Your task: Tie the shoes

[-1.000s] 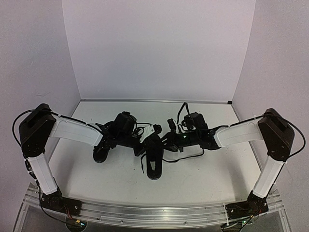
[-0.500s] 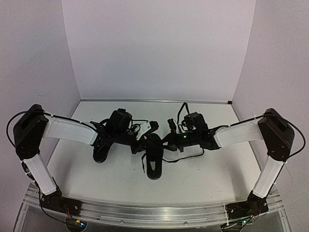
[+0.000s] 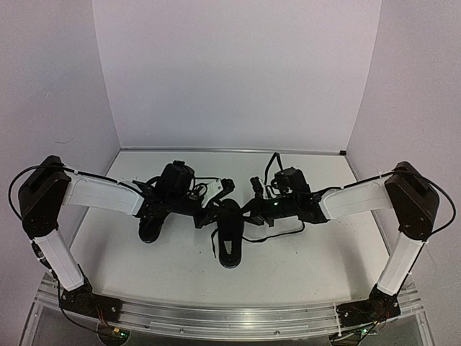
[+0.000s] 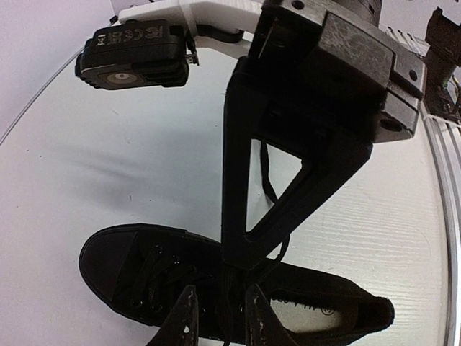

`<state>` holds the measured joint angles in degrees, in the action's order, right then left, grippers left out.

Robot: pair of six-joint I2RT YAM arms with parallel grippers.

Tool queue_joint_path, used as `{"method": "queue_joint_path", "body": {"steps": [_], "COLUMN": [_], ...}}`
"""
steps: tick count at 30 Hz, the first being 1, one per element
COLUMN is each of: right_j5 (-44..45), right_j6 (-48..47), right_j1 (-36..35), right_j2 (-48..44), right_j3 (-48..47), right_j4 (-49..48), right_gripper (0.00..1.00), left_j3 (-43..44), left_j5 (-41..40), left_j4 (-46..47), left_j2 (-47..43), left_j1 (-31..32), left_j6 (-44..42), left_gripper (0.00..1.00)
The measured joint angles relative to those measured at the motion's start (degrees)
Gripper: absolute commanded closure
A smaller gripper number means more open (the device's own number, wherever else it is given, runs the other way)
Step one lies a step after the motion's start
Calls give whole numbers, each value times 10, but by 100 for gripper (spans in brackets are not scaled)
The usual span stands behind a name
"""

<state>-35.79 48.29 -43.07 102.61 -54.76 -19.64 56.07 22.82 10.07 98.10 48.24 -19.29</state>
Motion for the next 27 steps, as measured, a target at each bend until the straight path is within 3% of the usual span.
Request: {"method": "queue_joint_path", "body": {"steps": [21,27], "right_j5": [0,0], "right_j6": [0,0], "right_j1": [0,0], "right_j2": [0,0], "right_j3": [0,0], "right_j4": [0,0], "right_gripper": [100,100], "left_j3": [22,28], "left_j5": [12,11], "left_j4": [9,10], "left_j2": [61,70], "left_j1": [11,13], "left_j6": [-2,-2], "left_gripper": [81,96]}}
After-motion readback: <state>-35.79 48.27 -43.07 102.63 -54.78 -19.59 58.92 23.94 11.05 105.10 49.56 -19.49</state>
